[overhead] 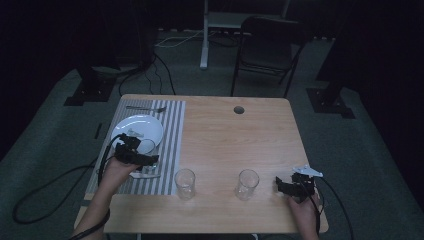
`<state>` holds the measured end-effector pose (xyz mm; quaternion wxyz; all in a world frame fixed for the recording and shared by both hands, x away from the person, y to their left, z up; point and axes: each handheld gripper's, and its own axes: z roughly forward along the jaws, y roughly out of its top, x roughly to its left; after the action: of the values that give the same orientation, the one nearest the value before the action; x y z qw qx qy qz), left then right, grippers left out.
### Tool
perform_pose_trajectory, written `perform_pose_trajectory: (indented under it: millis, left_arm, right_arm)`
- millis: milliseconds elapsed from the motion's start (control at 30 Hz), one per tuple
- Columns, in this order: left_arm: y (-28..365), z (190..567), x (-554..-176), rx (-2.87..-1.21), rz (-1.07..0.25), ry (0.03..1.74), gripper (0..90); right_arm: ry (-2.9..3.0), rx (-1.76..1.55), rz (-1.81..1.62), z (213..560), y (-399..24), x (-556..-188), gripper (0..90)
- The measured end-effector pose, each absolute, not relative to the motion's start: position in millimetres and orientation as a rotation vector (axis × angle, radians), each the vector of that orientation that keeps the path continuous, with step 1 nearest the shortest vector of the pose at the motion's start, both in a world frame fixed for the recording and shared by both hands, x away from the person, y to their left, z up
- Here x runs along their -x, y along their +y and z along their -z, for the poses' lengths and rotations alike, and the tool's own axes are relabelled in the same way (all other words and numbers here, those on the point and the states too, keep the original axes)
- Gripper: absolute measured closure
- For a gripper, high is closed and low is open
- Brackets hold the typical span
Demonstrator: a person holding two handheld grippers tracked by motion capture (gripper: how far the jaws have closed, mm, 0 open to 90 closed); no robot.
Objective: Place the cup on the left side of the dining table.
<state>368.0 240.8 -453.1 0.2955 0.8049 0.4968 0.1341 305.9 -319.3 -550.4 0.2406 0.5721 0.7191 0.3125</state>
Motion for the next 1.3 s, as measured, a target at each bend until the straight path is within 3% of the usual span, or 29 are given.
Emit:
perform_pose_trajectory:
  millis: [400, 1300]
  left_arm:
    - [257, 472, -337, -2.015, -0.600, 1.329, 0.4]
    - [290, 517, -293, -1.855, -0.726, 1.561, 0.3]
  right_arm:
    - [1.967, -1.565, -0.855, 550, -319, -306, 14.0]
    - [1.967, -1.566, -0.855, 550, -319, -306, 14.0]
